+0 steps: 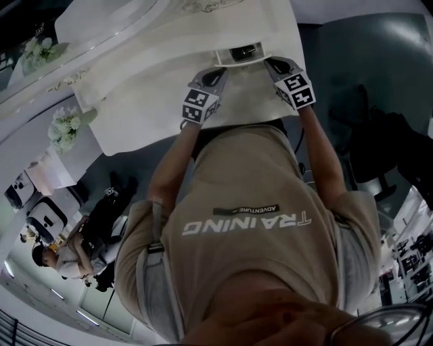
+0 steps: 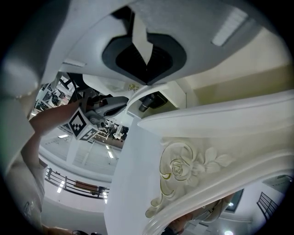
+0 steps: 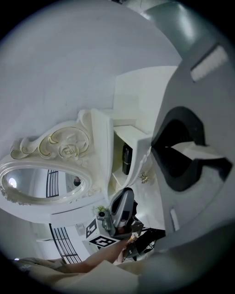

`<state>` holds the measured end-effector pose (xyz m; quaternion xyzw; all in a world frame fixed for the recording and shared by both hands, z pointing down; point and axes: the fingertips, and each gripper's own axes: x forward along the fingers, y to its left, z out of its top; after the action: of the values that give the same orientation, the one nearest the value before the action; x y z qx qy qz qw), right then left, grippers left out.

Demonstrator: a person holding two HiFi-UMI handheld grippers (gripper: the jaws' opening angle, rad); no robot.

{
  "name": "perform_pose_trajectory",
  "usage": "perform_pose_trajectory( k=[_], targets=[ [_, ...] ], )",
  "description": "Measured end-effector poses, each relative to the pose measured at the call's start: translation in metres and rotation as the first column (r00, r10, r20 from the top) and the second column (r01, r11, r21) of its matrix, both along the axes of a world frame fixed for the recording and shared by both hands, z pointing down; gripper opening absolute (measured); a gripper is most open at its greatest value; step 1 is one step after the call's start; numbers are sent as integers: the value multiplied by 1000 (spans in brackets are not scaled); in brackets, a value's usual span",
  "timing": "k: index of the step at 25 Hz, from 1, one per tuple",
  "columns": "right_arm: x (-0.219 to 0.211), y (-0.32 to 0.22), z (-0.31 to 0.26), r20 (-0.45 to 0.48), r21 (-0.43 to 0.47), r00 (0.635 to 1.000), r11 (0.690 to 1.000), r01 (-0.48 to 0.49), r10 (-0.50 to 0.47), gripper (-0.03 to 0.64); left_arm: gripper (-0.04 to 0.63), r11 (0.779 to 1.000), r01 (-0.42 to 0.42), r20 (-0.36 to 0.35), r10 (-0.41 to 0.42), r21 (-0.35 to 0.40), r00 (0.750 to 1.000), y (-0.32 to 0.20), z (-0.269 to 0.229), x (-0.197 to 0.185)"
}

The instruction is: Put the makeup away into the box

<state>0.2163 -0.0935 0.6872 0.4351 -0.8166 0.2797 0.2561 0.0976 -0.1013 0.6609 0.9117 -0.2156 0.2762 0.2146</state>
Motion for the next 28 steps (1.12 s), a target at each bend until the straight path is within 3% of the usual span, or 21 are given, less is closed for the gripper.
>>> perform_pose_trajectory(
  k=[9,28],
  targets=[
    [12,-16,3,14,0,1000,1000,11,-11,5,6,999,44,-6,-43,3,999,-12,1,10],
    [18,-43,3,55,12,998,1000,-21,21,3,8,999,53,-15,-53,6,998,-36,3,20]
  ],
)
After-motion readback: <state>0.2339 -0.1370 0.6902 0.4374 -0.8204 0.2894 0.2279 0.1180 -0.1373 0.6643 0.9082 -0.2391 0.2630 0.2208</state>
